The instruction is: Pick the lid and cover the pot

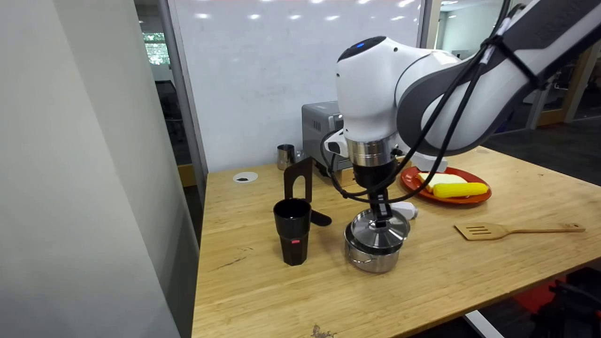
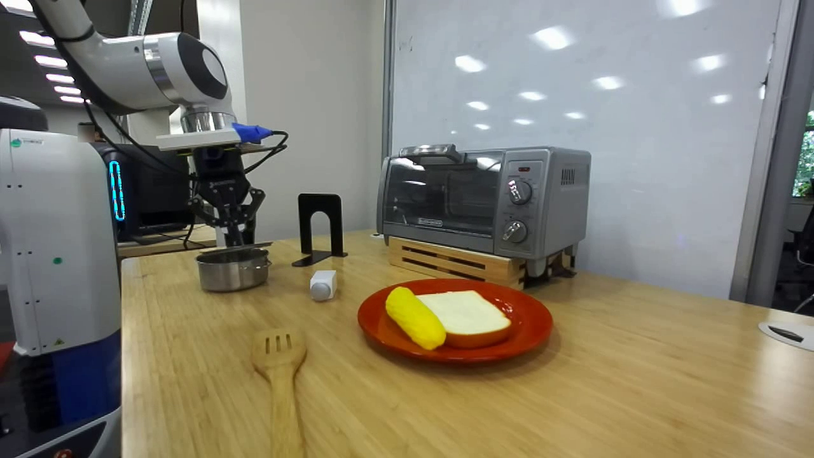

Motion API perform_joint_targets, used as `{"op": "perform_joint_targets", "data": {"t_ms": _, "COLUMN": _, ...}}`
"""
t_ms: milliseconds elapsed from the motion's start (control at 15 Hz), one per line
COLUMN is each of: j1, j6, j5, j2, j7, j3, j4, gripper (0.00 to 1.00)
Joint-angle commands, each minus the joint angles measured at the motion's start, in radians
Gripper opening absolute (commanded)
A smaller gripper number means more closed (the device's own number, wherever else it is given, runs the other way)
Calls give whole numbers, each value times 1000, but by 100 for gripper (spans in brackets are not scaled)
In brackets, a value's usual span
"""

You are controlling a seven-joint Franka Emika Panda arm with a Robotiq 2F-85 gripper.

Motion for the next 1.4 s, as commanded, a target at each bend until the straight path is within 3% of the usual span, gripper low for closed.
{"op": "perform_joint_targets", "data": {"t_ms": 0, "j1": -9, "j6": 60, "j5": 10, "j2": -13, "j7": -67, "j3": 12, "j4": -11, "gripper": 1}}
{"op": "perform_joint_targets", "data": {"t_ms": 600, "j1": -38, "j6": 94, "j5": 186, "j2": -36, "j7": -266, "j3": 22, "j4": -33, "gripper": 1}}
{"op": "perform_joint_targets", "data": {"t_ms": 1333, "j1": -58, "j6": 86, "j5": 178, "j2": -37, "j7": -288, "j3": 10, "j4": -60, "gripper": 1}}
